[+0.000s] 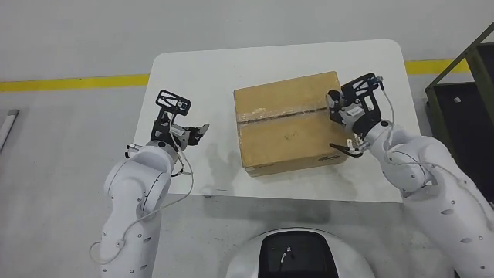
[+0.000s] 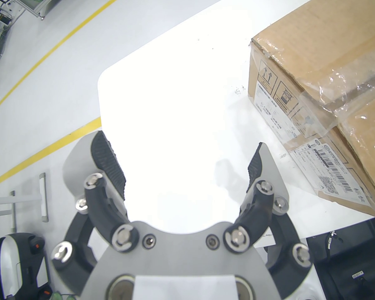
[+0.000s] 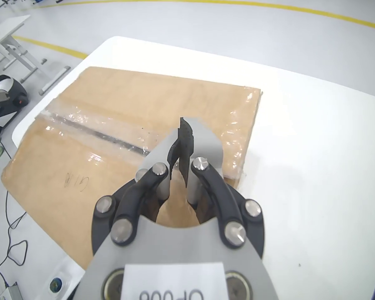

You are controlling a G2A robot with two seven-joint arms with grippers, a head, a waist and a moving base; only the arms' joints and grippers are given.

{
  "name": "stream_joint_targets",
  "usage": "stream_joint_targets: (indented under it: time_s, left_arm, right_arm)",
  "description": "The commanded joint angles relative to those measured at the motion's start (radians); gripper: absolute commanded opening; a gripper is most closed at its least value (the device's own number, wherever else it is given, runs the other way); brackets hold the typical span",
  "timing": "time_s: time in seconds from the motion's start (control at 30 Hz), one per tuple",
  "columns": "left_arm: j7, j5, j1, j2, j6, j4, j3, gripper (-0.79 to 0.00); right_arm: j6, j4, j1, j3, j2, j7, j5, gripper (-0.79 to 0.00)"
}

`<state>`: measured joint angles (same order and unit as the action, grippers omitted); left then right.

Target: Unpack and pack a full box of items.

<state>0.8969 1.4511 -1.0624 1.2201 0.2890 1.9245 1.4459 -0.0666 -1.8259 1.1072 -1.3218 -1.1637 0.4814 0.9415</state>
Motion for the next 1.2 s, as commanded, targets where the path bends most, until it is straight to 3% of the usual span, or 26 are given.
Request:
stream_joint_targets:
  time_s: [0.0,0.13,0.43,0.73,0.93,1.17]
  left_arm:
    - [0.000,0.000,0.000,0.000,0.000,0.000,0.000,0.000]
    - [0.000,0.000,0.000,0.000,0.000,0.000,0.000,0.000]
    - [-0.045,0.055,-0.032,-0.009,-0.051,-0.014,0.070,0.000]
    - [-0.052,0.066,-0.034,-0.012,-0.052,-0.016,0.088,0.000]
    - [-0.052,0.066,-0.034,-0.012,-0.052,-0.016,0.088,0.000]
    - [-0.052,0.066,-0.034,-0.012,-0.052,-0.016,0.088,0.000]
  right_arm:
    - [0.004,-0.044,0.000,-0.006,0.000,-0.004,-0.005,-0.785]
    - [-0.036,-0.054,-0.040,0.041,-0.008,-0.031,-0.018,-0.785]
    - [-0.161,0.173,-0.240,0.303,-0.067,-0.208,-0.072,-0.785]
    - [-0.176,0.359,-0.383,0.490,-0.138,-0.302,-0.099,-0.785]
    - [-0.126,0.409,-0.366,0.499,-0.150,-0.286,-0.086,-0.785]
    - [-0.069,0.339,-0.284,0.410,-0.128,-0.221,-0.047,-0.785]
